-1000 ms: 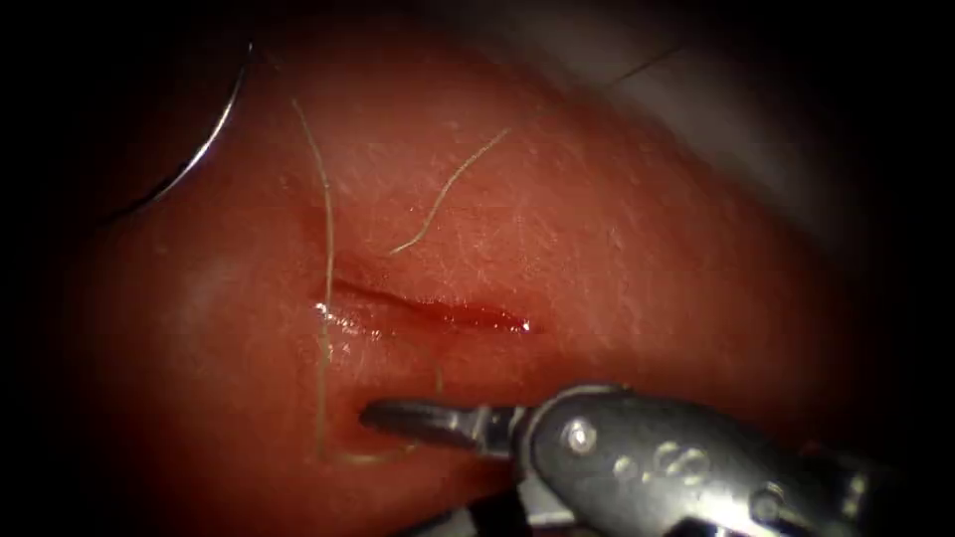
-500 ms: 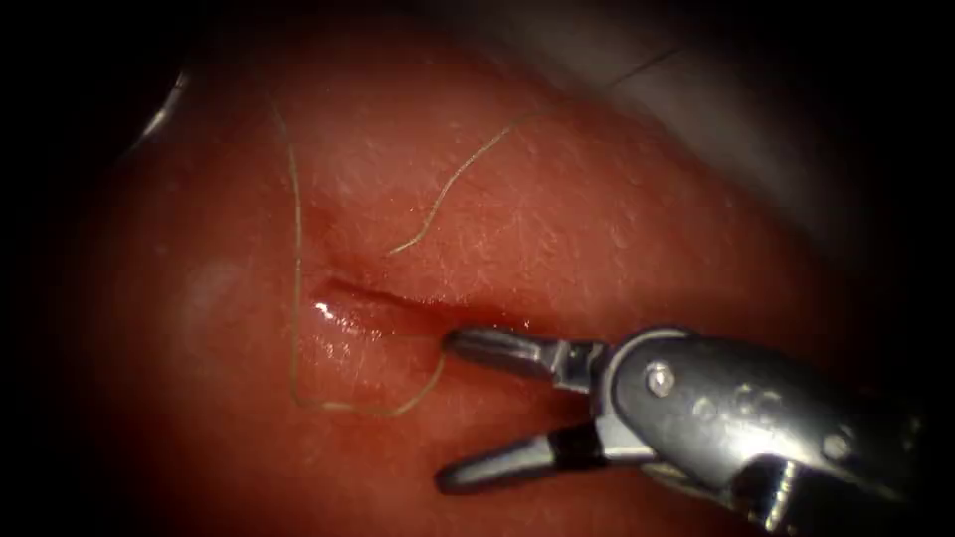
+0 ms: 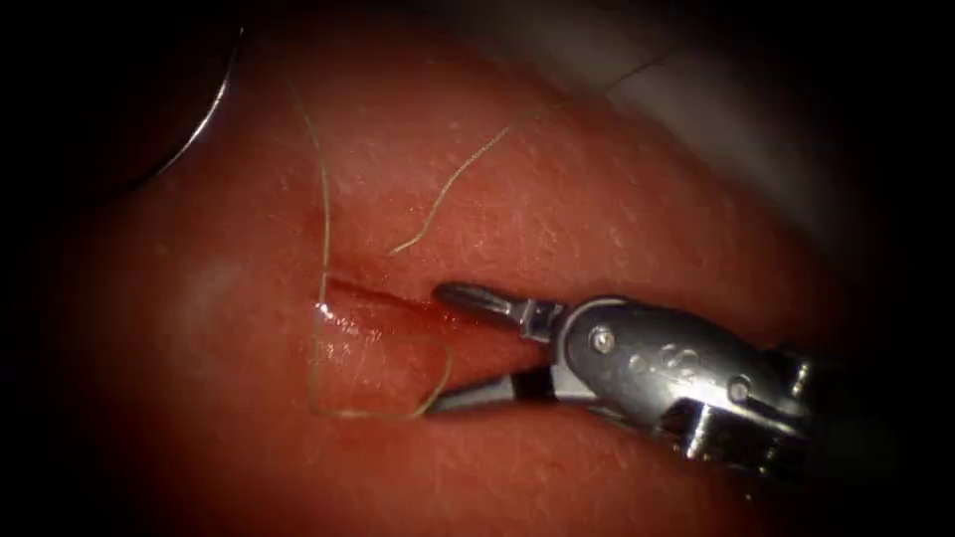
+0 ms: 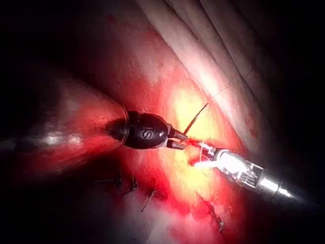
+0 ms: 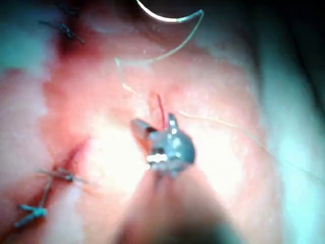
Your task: Wound Closure
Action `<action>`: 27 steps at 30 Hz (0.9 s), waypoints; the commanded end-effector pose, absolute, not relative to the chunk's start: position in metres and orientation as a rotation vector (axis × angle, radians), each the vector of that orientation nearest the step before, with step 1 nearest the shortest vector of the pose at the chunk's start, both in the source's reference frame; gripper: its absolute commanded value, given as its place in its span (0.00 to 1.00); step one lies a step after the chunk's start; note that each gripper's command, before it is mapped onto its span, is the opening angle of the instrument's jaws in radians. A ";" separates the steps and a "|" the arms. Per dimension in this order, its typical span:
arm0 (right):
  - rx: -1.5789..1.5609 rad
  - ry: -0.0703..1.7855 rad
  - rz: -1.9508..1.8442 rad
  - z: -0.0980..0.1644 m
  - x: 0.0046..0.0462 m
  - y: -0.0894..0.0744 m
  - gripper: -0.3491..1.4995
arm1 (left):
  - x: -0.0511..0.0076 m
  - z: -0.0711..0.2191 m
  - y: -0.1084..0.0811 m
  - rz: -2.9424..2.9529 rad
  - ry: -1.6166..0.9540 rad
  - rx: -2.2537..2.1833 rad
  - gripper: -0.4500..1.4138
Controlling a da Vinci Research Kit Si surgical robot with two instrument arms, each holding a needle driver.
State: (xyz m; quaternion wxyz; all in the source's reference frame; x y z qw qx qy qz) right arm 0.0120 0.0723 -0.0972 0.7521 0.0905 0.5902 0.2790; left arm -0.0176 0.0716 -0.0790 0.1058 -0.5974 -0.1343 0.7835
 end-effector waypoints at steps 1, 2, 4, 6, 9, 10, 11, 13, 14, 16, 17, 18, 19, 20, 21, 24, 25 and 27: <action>0.204 1.293 0.605 -0.097 0.0134 0.072 0.62 | -0.0181 -0.078 0.071 2.307 -0.402 -1.761 0.05; 0.210 1.294 0.607 -0.097 0.0138 0.072 0.59 | -0.0182 -0.078 0.071 2.307 -0.401 -1.761 0.05; 0.226 1.299 0.601 -0.097 0.0144 0.072 0.53 | -0.0184 -0.078 0.071 2.308 -0.401 -1.762 0.05; 0.236 1.299 0.609 -0.097 0.0148 0.072 0.49 | -0.0185 -0.078 0.071 2.304 -0.409 -1.763 0.05; 0.278 1.308 0.615 -0.096 0.0149 0.072 0.00 | -0.0187 -0.078 0.071 2.304 -0.407 -1.762 0.05; 0.309 1.302 0.621 -0.096 0.0148 0.072 0.00 | -0.0187 -0.078 0.071 2.305 -0.407 -1.762 0.05; 0.343 1.289 0.641 -0.096 0.0146 0.072 0.00 | -0.0187 -0.078 0.071 2.305 -0.406 -1.762 0.05; 0.385 1.263 0.676 -0.096 0.0140 0.072 0.00 | -0.0187 -0.078 0.071 2.304 -0.410 -1.765 0.05; 0.390 1.263 0.680 -0.096 0.0138 0.072 0.00 | -0.0187 -0.078 0.071 2.304 -0.410 -1.765 0.05; 0.403 1.262 0.688 -0.096 0.0133 0.072 0.00 | -0.0187 -0.078 0.071 2.304 -0.410 -1.765 0.05; 0.419 1.262 0.696 -0.097 0.0130 0.072 0.00 | -0.0187 -0.078 0.071 2.300 -0.414 -1.761 0.05; 0.425 1.262 0.695 -0.098 0.0130 0.072 0.00 | -0.0187 -0.078 0.071 2.300 -0.414 -1.761 0.05; 0.430 1.263 0.694 -0.098 0.0129 0.071 0.00 | -0.0187 -0.078 0.071 2.300 -0.414 -1.761 0.05; 0.438 1.265 0.691 -0.099 0.0129 0.071 0.00 | -0.0187 -0.078 0.071 2.300 -0.413 -1.761 0.05; 0.445 1.266 0.688 -0.100 0.0129 0.071 0.00 | -0.0188 -0.078 0.071 2.300 -0.413 -1.761 0.05; 0.480 1.266 0.664 -0.103 0.0127 0.068 0.00 | -0.0189 -0.078 0.070 2.302 -0.410 -1.761 0.05; 0.488 1.268 0.656 -0.104 0.0125 0.067 0.00 | -0.0189 -0.078 0.070 2.302 -0.409 -1.760 0.05; 0.499 1.271 0.644 -0.105 0.0121 0.066 0.00 | -0.0191 -0.078 0.070 2.300 -0.410 -1.757 0.05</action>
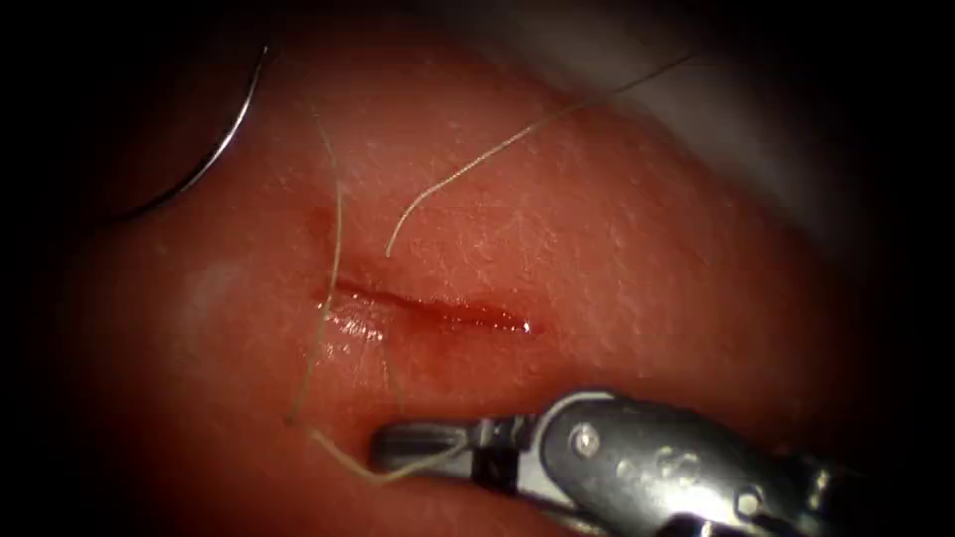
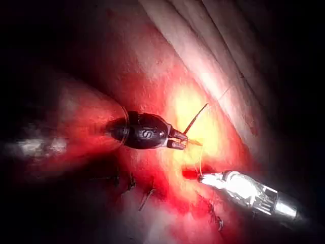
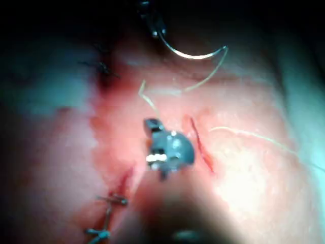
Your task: Wound Closure
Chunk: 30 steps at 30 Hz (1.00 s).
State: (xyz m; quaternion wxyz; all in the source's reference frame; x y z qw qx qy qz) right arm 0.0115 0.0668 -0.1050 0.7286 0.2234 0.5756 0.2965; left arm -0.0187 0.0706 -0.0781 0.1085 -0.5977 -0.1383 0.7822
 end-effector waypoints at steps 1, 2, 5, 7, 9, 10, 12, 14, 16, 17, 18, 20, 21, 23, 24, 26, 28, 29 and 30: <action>0.500 1.272 0.642 -0.106 0.0120 0.065 0.00 | -0.0191 -0.077 0.070 2.300 -0.408 -1.756 0.05; 0.502 1.273 0.638 -0.106 0.0119 0.065 0.00 | -0.0192 -0.077 0.070 2.301 -0.409 -1.758 0.05; 0.512 1.276 0.628 -0.108 0.0119 0.064 0.00 | -0.0194 -0.077 0.070 2.303 -0.411 -1.763 0.05; 0.517 1.274 0.623 -0.109 0.0121 0.063 0.00 | -0.0195 -0.077 0.069 2.299 -0.415 -1.760 0.05; 0.527 1.271 0.613 -0.110 0.0127 0.062 0.00 | -0.0194 -0.077 0.069 2.300 -0.416 -1.760 0.05; 0.546 1.274 0.604 -0.111 0.0132 0.061 0.00 | -0.0194 -0.077 0.069 2.300 -0.416 -1.760 0.05; 0.597 1.280 0.576 -0.112 0.0138 0.060 0.00 | -0.0194 -0.077 0.069 2.300 -0.416 -1.760 0.05; 0.649 1.286 0.544 -0.113 0.0145 0.059 0.00 | -0.0194 -0.077 0.069 2.300 -0.416 -1.760 0.05; 0.669 1.287 0.521 -0.113 0.0152 0.059 0.00 | -0.0194 -0.077 0.069 2.300 -0.416 -1.760 0.05; 0.676 1.298 0.514 -0.113 0.0156 0.059 0.00 | -0.0194 -0.077 0.069 2.300 -0.416 -1.761 0.05; 0.674 1.313 0.515 -0.114 0.0159 0.059 0.00 | -0.0194 -0.077 0.069 2.300 -0.416 -1.761 0.05; 0.550 1.338 0.557 -0.114 0.0158 0.059 0.68 | -0.0192 -0.077 0.069 2.300 -0.417 -1.762 0.05; 0.530 1.334 0.572 -0.113 0.0155 0.060 0.80 | -0.0192 -0.077 0.069 2.297 -0.416 -1.765 0.05; 0.497 1.335 0.573 -0.113 0.0145 0.062 0.87 | -0.0192 -0.077 0.069 2.297 -0.417 -1.765 0.05; 0.483 1.335 0.575 -0.113 0.0138 0.062 0.88 | -0.0192 -0.077 0.070 2.297 -0.417 -1.766 0.05; 0.421 1.332 0.573 -0.113 0.0117 0.064 0.93 | -0.0191 -0.077 0.070 2.297 -0.418 -1.766 0.05; 0.374 1.324 0.579 -0.112 0.0098 0.066 0.95 | -0.0191 -0.077 0.070 2.297 -0.418 -1.767 0.05; 0.339 1.321 0.567 -0.112 0.0084 0.067 0.96 | -0.0190 -0.077 0.070 2.297 -0.418 -1.767 0.05; 0.317 1.320 0.556 -0.111 0.0076 0.068 0.97 | -0.0190 -0.077 0.070 2.297 -0.418 -1.767 0.05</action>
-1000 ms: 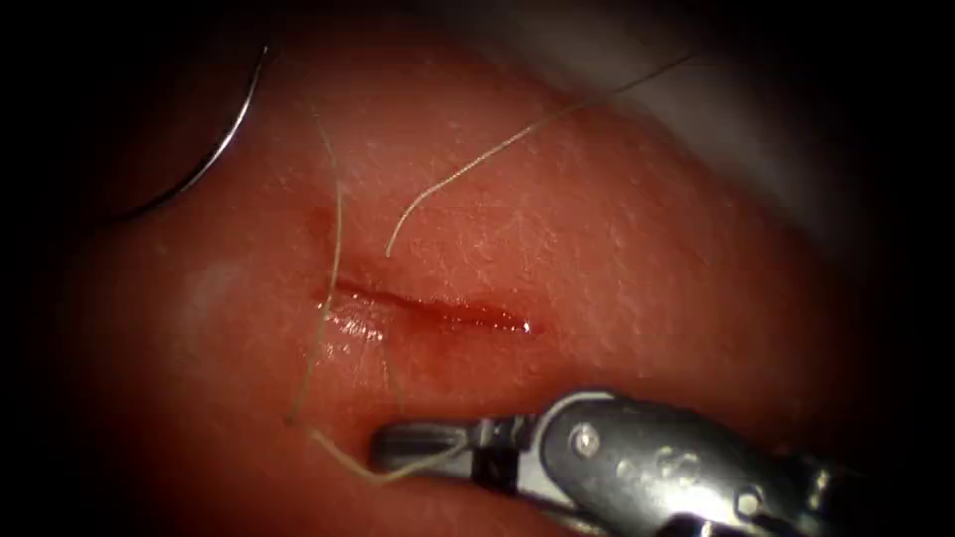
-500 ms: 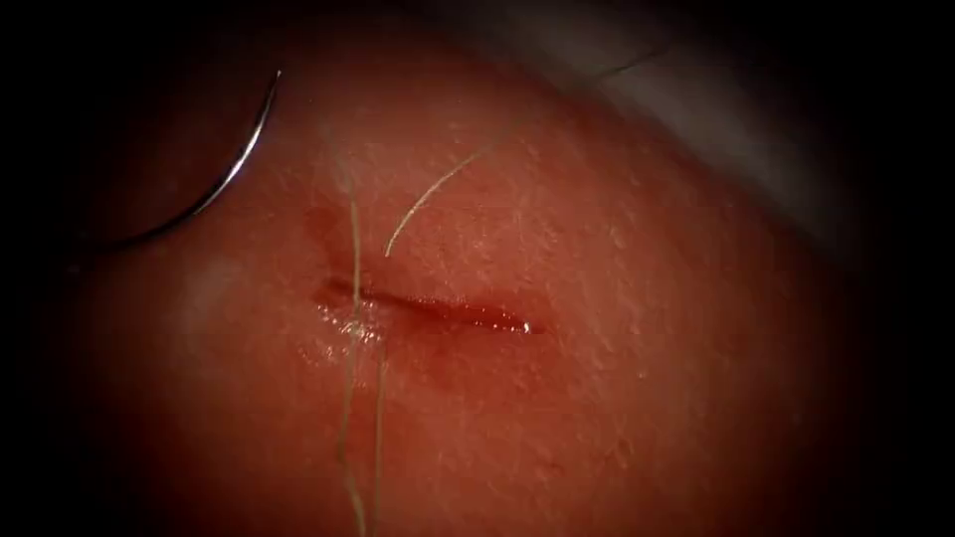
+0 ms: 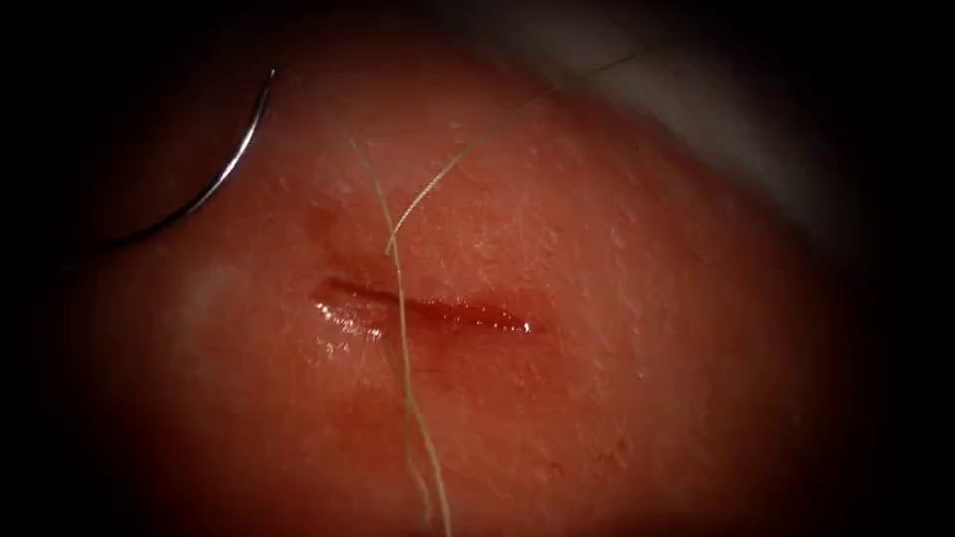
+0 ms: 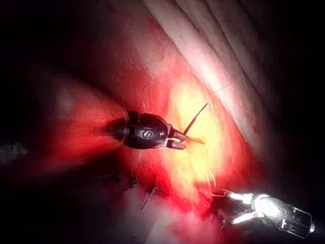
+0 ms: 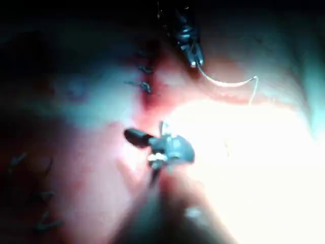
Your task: Wound Closure
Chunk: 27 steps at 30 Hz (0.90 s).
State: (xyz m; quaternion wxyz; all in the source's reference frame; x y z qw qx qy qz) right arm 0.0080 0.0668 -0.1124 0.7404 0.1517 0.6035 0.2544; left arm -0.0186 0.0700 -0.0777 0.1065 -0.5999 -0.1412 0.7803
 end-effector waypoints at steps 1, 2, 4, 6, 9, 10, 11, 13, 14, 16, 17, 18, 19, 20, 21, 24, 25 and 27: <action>0.307 1.319 0.550 -0.111 0.0071 0.068 0.97 | -0.0190 -0.077 0.070 2.297 -0.419 -1.767 0.05; 0.310 1.320 0.549 -0.111 0.0067 0.068 0.97 | -0.0190 -0.077 0.070 2.297 -0.419 -1.767 0.05; 0.297 1.321 0.535 -0.110 0.0055 0.069 0.97 | -0.0187 -0.077 0.070 2.298 -0.422 -1.769 0.05; 0.294 1.319 0.538 -0.109 0.0049 0.070 0.98 | -0.0185 -0.077 0.070 2.298 -0.425 -1.772 0.05; 0.295 1.331 0.539 -0.109 0.0038 0.070 0.99 | -0.0176 -0.077 0.070 2.295 -0.433 -1.772 0.05; 0.297 1.335 0.538 -0.109 0.0035 0.070 0.99 | -0.0172 -0.077 0.070 2.295 -0.435 -1.772 0.05; 0.299 1.344 0.537 -0.109 0.0031 0.069 0.99 | -0.0168 -0.077 0.070 2.294 -0.431 -1.768 0.05; 0.306 1.362 0.533 -0.110 0.0017 0.069 0.98 | -0.0148 -0.078 0.071 2.290 -0.423 -1.750 0.05; 0.308 1.363 0.531 -0.110 0.0013 0.069 0.97 | -0.0142 -0.079 0.072 2.282 -0.417 -1.747 0.05; 0.312 1.364 0.527 -0.110 0.0005 0.069 0.95 | -0.0127 -0.080 0.072 2.259 -0.407 -1.748 0.05; 0.308 1.365 0.522 -0.110 0.0000 0.069 0.95 | -0.0114 -0.081 0.073 2.236 -0.396 -1.744 0.05; 0.307 1.368 0.523 -0.110 -0.0001 0.069 0.95 | -0.0108 -0.081 0.073 2.234 -0.386 -1.738 0.05; 0.306 1.370 0.524 -0.109 -0.0002 0.069 0.95 | -0.0106 -0.081 0.073 2.235 -0.380 -1.739 0.05; 0.306 1.371 0.532 -0.109 -0.0001 0.069 0.95 | -0.0098 -0.082 0.074 2.233 -0.370 -1.731 0.05; 0.305 1.371 0.531 -0.109 0.0000 0.069 0.95 | -0.0095 -0.082 0.074 2.234 -0.363 -1.731 0.05; 0.287 1.366 0.539 -0.108 0.0013 0.069 0.90 | -0.0090 -0.083 0.074 2.225 -0.341 -1.723 0.05; 0.284 1.363 0.548 -0.108 0.0021 0.070 0.90 | -0.0091 -0.083 0.074 2.224 -0.344 -1.724 0.05; 0.271 1.356 0.564 -0.107 0.0035 0.070 0.88 | -0.0093 -0.083 0.074 2.223 -0.343 -1.723 0.05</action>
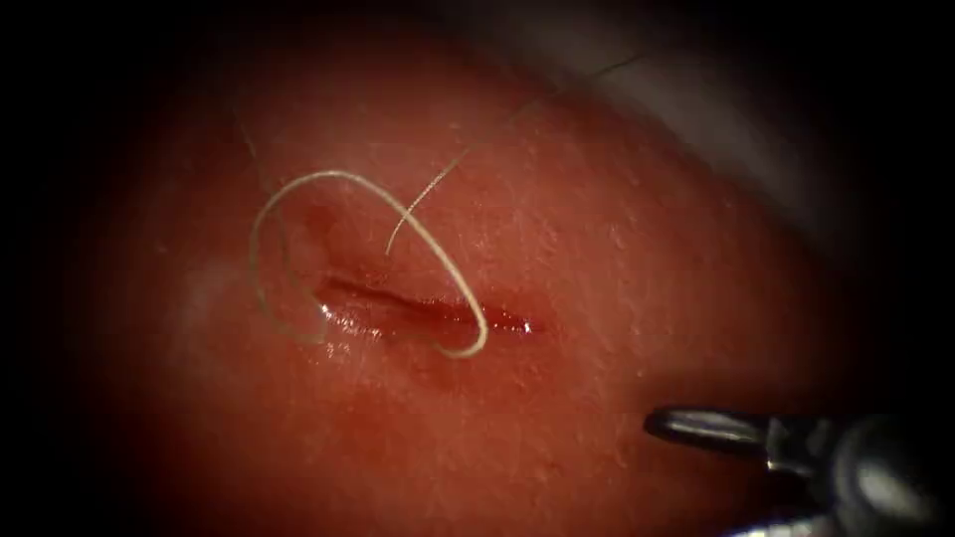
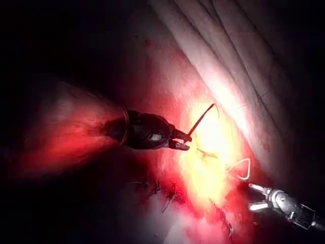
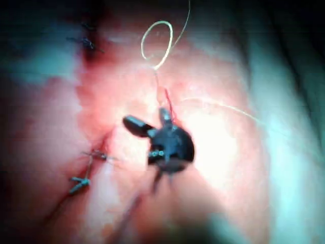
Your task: Wound Closure
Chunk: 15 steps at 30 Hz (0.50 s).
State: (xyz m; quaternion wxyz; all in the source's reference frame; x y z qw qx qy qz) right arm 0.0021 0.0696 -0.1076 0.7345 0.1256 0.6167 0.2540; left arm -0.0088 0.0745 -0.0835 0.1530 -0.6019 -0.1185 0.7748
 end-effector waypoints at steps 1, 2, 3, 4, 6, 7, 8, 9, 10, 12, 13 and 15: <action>0.274 1.349 0.593 -0.106 0.0041 0.070 0.88 | -0.0094 -0.083 0.074 2.223 -0.342 -1.723 0.05; 0.265 1.331 0.654 -0.106 0.0051 0.070 0.86 | -0.0097 -0.083 0.074 2.222 -0.341 -1.723 0.05; 0.260 1.320 0.695 -0.105 0.0057 0.070 0.83 | -0.0099 -0.083 0.074 2.222 -0.341 -1.724 0.05; 0.260 1.310 0.724 -0.104 0.0061 0.070 0.80 | -0.0101 -0.083 0.074 2.222 -0.342 -1.725 0.05; 0.248 1.286 0.765 -0.103 0.0069 0.070 0.76 | -0.0104 -0.082 0.074 2.221 -0.344 -1.727 0.05; 0.235 1.270 0.788 -0.102 0.0075 0.071 0.75 | -0.0105 -0.082 0.074 2.221 -0.343 -1.727 0.05; 0.226 1.264 0.794 -0.101 0.0079 0.071 0.75 | -0.0104 -0.082 0.074 2.221 -0.343 -1.727 0.05; 0.222 1.263 0.797 -0.101 0.0081 0.071 0.75 | -0.0104 -0.082 0.074 2.221 -0.343 -1.728 0.05; 0.217 1.261 0.801 -0.101 0.0085 0.071 0.75 | -0.0104 -0.082 0.074 2.222 -0.343 -1.728 0.05; 0.216 1.258 0.813 -0.100 0.0093 0.072 0.71 | -0.0104 -0.082 0.074 2.222 -0.342 -1.728 0.05; 0.212 1.257 0.816 -0.100 0.0097 0.072 0.70 | -0.0104 -0.082 0.074 2.223 -0.341 -1.728 0.05; 0.207 1.251 0.826 -0.100 0.0107 0.072 0.70 | -0.0105 -0.082 0.074 2.223 -0.339 -1.728 0.05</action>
